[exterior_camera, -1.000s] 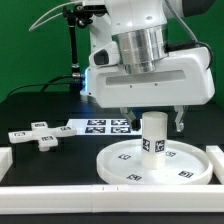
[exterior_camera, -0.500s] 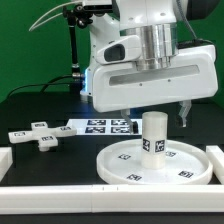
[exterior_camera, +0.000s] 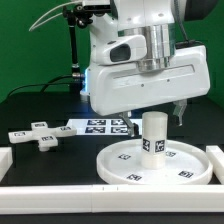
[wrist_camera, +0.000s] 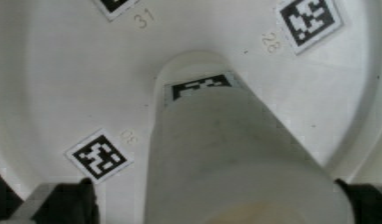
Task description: Assemble round table
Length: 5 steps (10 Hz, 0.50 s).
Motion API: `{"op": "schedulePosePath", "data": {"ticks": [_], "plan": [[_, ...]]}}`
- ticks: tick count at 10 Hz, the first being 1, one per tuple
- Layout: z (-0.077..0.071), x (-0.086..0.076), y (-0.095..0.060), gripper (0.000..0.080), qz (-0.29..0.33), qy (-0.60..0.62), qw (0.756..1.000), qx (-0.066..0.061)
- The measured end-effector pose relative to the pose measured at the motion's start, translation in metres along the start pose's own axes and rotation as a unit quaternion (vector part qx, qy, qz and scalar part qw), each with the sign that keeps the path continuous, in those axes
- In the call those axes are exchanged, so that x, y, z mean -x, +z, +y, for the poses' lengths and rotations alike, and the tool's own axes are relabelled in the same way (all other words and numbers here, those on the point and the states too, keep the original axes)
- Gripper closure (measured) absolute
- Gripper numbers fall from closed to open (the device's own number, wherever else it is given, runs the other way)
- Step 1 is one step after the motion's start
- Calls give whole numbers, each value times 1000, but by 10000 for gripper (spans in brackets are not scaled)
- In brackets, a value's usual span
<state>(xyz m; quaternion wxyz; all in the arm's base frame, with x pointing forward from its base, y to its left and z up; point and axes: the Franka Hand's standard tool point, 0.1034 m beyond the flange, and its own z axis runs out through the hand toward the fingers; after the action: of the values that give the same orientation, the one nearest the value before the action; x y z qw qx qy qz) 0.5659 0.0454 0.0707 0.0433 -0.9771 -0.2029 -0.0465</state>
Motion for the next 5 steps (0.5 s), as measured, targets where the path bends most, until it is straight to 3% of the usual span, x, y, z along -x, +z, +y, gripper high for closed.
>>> {"op": "schedulePosePath", "data": {"ticks": [1, 5], "plan": [[-1, 2, 2, 150, 3, -54, 998, 10], [-6, 8, 7, 150, -13, -232, 972, 21]]}}
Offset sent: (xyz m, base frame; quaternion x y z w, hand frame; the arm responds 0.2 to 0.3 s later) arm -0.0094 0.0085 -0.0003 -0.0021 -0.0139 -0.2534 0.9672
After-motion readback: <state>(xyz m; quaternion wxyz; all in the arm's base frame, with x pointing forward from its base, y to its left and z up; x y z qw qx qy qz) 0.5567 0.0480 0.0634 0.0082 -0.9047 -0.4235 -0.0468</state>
